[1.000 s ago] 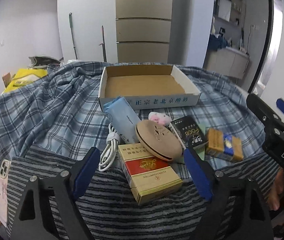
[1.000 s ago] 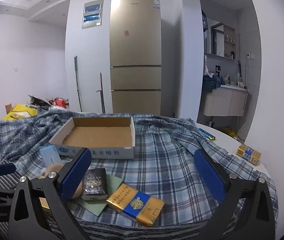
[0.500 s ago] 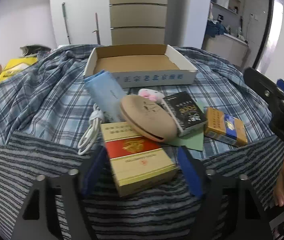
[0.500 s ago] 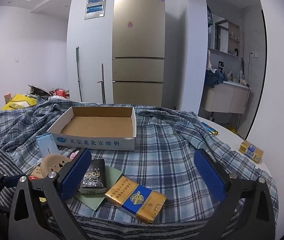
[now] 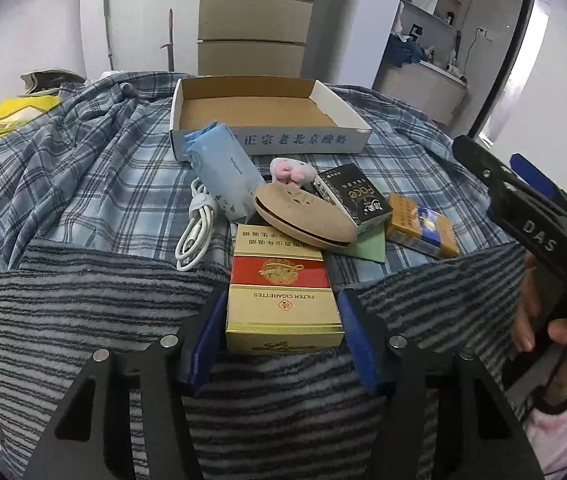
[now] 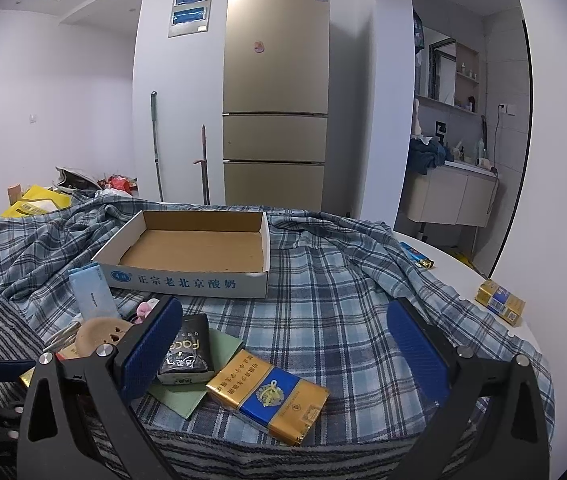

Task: Organize soft objects
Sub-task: 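Lower the left tool and grasp the red-and-cream cigarette pack, then lift the red-and-cream pack while the right tool lowers toward the blue-and-gold pack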

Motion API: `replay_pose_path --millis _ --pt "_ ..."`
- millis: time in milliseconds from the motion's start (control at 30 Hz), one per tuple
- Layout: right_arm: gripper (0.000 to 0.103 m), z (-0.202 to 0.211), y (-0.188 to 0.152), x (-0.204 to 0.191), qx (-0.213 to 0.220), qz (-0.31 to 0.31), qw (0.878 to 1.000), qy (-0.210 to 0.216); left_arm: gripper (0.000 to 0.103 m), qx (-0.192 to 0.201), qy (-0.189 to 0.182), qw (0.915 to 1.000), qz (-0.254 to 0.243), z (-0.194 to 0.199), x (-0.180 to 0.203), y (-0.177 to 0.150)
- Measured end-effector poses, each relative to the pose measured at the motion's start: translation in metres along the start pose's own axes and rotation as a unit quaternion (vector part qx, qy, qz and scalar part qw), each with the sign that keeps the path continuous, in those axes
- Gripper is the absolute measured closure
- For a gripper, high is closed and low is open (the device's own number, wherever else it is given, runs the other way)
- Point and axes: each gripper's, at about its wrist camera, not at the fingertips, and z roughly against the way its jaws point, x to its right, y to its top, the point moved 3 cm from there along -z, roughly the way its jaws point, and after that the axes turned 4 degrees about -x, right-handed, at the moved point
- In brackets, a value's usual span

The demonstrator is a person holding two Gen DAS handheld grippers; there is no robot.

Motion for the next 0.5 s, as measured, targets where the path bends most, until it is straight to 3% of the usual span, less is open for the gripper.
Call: replay_pose_path --millis 167,333,500 --pt "0.001 0.0 0.0 0.0 -0.001 0.001 1.0 0.001 0.044 -0.004 0.002 0.9996 -0.026 0.0 0.004 0.0" --pt "0.001 0.0 -0.001 0.0 -0.001 0.008 1.0 0.003 0.033 0.0 -0.001 0.9998 -0.02 -0.013 0.007 0.007" --pt "0.001 0.0 -0.001 -0.001 -0.001 0.006 1.0 0.002 0.032 -0.017 0.013 0.9991 -0.036 -0.03 0.01 0.012"
